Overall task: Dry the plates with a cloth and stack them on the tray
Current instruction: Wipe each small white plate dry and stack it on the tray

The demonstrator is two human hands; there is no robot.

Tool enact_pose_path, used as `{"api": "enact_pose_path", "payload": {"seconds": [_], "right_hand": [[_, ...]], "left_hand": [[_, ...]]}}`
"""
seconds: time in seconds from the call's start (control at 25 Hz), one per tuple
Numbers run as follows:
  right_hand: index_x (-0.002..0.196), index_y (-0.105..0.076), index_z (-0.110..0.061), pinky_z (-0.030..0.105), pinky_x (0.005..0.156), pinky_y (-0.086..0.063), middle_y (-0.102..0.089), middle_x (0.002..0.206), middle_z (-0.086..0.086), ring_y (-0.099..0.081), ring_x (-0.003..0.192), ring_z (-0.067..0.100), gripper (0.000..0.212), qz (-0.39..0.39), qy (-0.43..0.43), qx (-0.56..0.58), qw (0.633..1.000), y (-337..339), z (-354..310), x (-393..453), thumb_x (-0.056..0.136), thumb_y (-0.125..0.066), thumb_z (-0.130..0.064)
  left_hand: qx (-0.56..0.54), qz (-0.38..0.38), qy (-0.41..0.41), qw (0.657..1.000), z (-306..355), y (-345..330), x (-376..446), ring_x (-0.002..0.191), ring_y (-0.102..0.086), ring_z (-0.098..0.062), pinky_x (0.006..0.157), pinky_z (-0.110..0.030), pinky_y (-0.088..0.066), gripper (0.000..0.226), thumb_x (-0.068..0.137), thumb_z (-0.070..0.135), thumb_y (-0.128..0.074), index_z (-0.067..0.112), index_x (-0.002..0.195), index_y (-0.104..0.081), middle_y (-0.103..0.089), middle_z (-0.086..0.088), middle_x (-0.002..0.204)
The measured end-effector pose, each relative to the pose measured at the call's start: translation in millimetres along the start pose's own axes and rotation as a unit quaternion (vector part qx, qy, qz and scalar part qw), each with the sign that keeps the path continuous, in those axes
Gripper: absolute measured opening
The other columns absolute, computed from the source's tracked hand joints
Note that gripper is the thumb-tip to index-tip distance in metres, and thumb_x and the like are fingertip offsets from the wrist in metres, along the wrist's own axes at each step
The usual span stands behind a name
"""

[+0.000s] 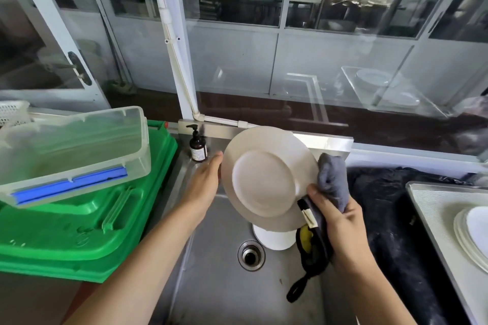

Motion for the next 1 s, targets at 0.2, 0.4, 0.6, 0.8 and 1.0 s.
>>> {"api": "enact_pose_path", "payload": {"seconds": [0.2, 0.4, 0.6, 0.8, 1.0], "right_hand": [[0.107, -0.079, -0.012, 0.050, 0.096, -0.053, -0.076, 0.110, 0.021, -0.071, 0.098, 0.035, 0.031, 0.034, -0.047, 0.041, 0.997, 10.0, 8.5, 2.4, 0.082, -0.077, -0.030], [0.109, -0.080, -0.017, 0.034, 0.082, -0.060, -0.079, 0.106, 0.009, -0.075, 0.093, 0.021, 0.041, 0.063, -0.040, 0.039, 0.996, 12.6, 12.8, 4.1, 0.075, -0.082, -0.041], [0.102, -0.065, -0.046, 0.019, 0.077, -0.045, -0.071, 0.098, -0.030, -0.065, 0.092, -0.010, 0.009, 0.181, 0.043, -0.079, 0.979, 23.8, 5.3, 0.9, 0.095, -0.060, -0.048], [0.102, -0.052, -0.043, 0.016, 0.078, -0.041, -0.063, 0.098, -0.023, -0.058, 0.094, -0.003, 0.015, 0.166, 0.180, -0.242, 0.939, 14.3, -28.0, 15.4, 0.097, -0.047, -0.030], [0.126, -0.058, -0.021, 0.035, 0.094, -0.043, -0.057, 0.118, -0.004, -0.055, 0.114, 0.022, 0.033, 0.085, 0.263, -0.384, 0.881, -9.4, -45.5, 39.1, 0.098, -0.045, -0.033]], "left_hand": [[-0.232, -0.103, 0.060, 0.965, -1.8, -13.9, -5.5, 0.114, -0.064, -0.030, 0.081, -0.040, -0.057, 0.049, 0.094, 0.045, -0.060, 0.013, 0.131, -0.064, -0.067, -0.014, 0.128], [-0.286, -0.182, 0.062, 0.939, 15.3, -30.6, -23.3, 0.128, -0.058, -0.033, 0.110, -0.051, -0.044, 0.055, 0.094, 0.047, -0.057, 0.015, 0.138, -0.060, -0.063, -0.015, 0.137], [-0.271, -0.159, 0.070, 0.947, 22.4, -36.3, -28.7, 0.128, -0.057, -0.038, 0.111, -0.055, -0.042, 0.049, 0.098, 0.039, -0.055, 0.010, 0.138, -0.059, -0.062, -0.018, 0.136], [-0.269, -0.152, 0.057, 0.949, 26.5, -39.9, -35.3, 0.128, -0.057, -0.039, 0.112, -0.056, -0.040, 0.044, 0.098, 0.030, -0.057, 0.007, 0.135, -0.060, -0.064, -0.020, 0.133], [-0.222, -0.139, 0.015, 0.965, 30.2, -43.7, -36.5, 0.113, -0.067, -0.020, 0.106, -0.043, -0.048, 0.021, 0.093, 0.031, -0.066, 0.018, 0.106, -0.076, -0.075, -0.003, 0.113]]}}
Point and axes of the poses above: each hand's wrist, its own x-axis towards the middle knuckle, its own y-axis out of the back of the hand, z = x × y, the point moved 7 cm from there along x, towards the middle knuckle
